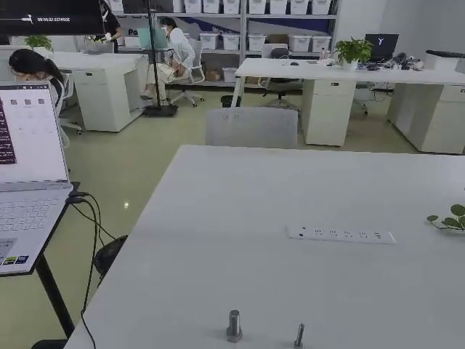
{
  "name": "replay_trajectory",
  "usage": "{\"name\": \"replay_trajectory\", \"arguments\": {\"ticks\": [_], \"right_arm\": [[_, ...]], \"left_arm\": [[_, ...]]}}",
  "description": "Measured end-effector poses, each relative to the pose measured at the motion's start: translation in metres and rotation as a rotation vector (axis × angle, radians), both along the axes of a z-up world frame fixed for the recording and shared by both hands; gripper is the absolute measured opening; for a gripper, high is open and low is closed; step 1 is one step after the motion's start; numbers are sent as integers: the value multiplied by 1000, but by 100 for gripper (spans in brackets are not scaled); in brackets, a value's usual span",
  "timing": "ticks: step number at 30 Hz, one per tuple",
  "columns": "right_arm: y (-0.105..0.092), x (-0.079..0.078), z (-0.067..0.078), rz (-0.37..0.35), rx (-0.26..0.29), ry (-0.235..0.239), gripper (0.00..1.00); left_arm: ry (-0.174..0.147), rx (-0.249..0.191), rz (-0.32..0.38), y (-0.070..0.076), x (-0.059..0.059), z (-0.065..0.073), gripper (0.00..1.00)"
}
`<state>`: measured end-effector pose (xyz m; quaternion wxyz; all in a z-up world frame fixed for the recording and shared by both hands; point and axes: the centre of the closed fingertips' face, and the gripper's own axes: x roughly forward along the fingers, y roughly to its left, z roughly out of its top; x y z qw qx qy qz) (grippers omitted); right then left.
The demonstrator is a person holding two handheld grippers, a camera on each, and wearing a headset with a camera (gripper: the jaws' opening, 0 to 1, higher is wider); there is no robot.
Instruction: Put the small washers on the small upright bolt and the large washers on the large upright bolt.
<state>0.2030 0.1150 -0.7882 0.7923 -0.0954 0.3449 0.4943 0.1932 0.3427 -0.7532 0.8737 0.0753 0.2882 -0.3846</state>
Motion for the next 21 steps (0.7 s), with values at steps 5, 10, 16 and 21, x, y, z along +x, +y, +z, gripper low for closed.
{"name": "replay_trajectory", "arguments": {"ticks": [5, 10, 16, 21], "right_arm": [[-1, 0, -1, -2, -1, 0, 89], [-2, 0, -1, -6, 1, 0, 89], [-2, -1, -1, -8, 1, 2, 89], [0, -1, -1, -4, 3, 2, 89]], "left_arm": [[-3, -2, 0, -1, 1, 1, 92], [-1, -1, -1, 0, 2, 0, 92], [-4, 8, -5, 0, 2, 0, 93], [8, 14, -20, 0, -2, -3, 92]]}}
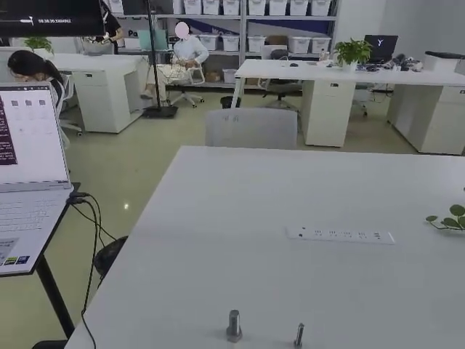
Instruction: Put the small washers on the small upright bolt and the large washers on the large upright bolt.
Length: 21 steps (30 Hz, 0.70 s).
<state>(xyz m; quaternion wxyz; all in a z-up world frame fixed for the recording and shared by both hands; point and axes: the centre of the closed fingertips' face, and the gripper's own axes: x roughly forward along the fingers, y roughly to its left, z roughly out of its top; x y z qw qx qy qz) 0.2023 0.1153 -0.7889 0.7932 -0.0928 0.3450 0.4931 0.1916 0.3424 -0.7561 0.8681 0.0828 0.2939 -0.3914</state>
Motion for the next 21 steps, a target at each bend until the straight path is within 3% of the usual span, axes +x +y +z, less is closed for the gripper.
{"name": "replay_trajectory", "arguments": {"ticks": [21], "right_arm": [[30, 15, 4, 80, -19, -28, 88]], "left_arm": [[-3, 20, -20, -6, -1, -7, 99]]}}
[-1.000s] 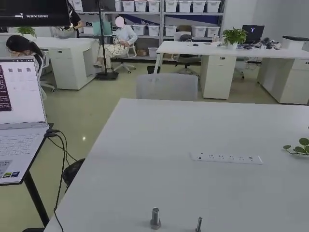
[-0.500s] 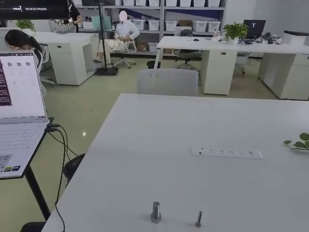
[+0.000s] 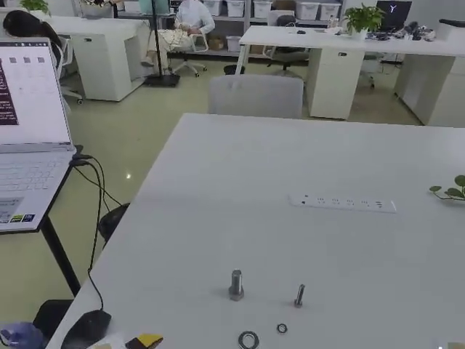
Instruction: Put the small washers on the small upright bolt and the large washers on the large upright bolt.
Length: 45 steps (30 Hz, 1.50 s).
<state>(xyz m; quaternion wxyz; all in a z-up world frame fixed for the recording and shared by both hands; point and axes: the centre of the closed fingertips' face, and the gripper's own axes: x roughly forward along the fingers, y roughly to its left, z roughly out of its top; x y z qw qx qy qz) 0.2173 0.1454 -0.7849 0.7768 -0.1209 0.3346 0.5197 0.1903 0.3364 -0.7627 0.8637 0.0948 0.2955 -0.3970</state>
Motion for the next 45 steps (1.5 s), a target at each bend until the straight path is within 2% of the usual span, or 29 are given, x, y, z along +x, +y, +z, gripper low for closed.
{"name": "replay_trajectory", "arguments": {"ticks": [7, 12, 20, 27, 33, 45], "right_arm": [[13, 2, -4, 43, -23, -1, 84], [20, 6, -5, 62, -33, -8, 82], [30, 12, -5, 104, -57, -19, 75], [41, 10, -14, 159, -104, -20, 68], [52, 10, -18, 186, -124, -14, 62], [57, 10, -33, 246, -231, -13, 50]], "left_arm": [[2, -11, 1, -1, 4, -7, 99], [8, -4, -7, -2, 6, -10, 99], [10, 5, -21, -2, 7, -10, 99], [17, 14, -38, 1, 3, -11, 98], [10, 10, -50, 3, 1, -7, 98], [12, 14, -74, 7, -2, -11, 97]]}}
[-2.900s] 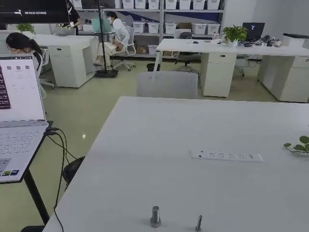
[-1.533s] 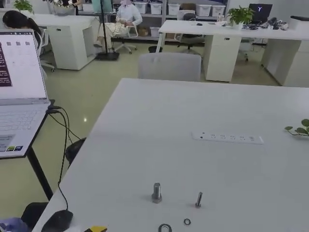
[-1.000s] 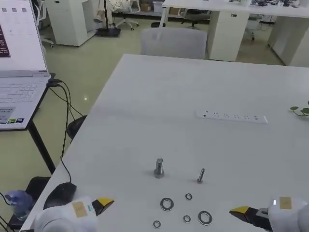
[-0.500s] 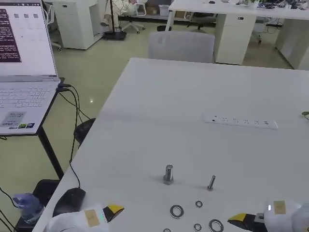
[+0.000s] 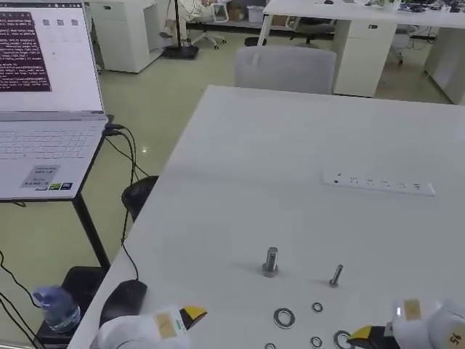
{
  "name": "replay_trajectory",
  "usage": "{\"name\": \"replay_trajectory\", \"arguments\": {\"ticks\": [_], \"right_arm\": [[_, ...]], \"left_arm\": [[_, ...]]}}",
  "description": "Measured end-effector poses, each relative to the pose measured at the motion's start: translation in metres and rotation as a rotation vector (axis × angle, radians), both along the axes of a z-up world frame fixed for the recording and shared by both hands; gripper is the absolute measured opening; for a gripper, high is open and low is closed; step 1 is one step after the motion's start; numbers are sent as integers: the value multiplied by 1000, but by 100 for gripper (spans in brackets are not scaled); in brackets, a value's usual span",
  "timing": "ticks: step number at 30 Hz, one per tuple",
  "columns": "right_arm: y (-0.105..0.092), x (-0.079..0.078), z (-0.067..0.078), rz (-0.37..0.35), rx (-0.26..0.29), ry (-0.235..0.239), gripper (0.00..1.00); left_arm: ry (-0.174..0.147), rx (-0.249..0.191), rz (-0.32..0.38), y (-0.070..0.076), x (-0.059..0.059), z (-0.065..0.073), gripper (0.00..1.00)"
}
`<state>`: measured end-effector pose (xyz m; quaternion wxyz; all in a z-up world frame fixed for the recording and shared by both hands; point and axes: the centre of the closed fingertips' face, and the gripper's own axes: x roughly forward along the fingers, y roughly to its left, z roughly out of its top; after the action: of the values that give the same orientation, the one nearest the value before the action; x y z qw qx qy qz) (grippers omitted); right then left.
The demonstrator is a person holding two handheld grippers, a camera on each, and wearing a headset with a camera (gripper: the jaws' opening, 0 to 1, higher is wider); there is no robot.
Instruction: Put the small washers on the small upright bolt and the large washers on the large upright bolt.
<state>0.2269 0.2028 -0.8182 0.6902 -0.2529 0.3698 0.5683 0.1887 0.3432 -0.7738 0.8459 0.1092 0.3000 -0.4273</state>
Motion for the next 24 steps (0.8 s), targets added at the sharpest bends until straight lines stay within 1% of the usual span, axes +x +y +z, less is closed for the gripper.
{"name": "replay_trajectory", "arguments": {"ticks": [6, 8, 14, 16, 19, 24], "right_arm": [[5, 3, -6, 36, -49, -1, 45], [6, 4, -9, 57, -74, -11, 45], [11, 6, -18, 92, -107, -3, 41], [12, 5, -22, 108, -124, -6, 39], [13, 5, -28, 126, -152, -2, 35], [15, 3, -34, 149, -173, -1, 34]], "left_arm": [[6, 0, -10, 2, -1, -1, 97], [1, 4, -18, 1, 0, -1, 97], [4, 2, -26, -1, 1, -1, 96], [0, 6, -28, -1, 2, -1, 96], [4, 2, -28, -1, 2, -1, 96], [4, 7, -36, 1, 0, -1, 95]]}}
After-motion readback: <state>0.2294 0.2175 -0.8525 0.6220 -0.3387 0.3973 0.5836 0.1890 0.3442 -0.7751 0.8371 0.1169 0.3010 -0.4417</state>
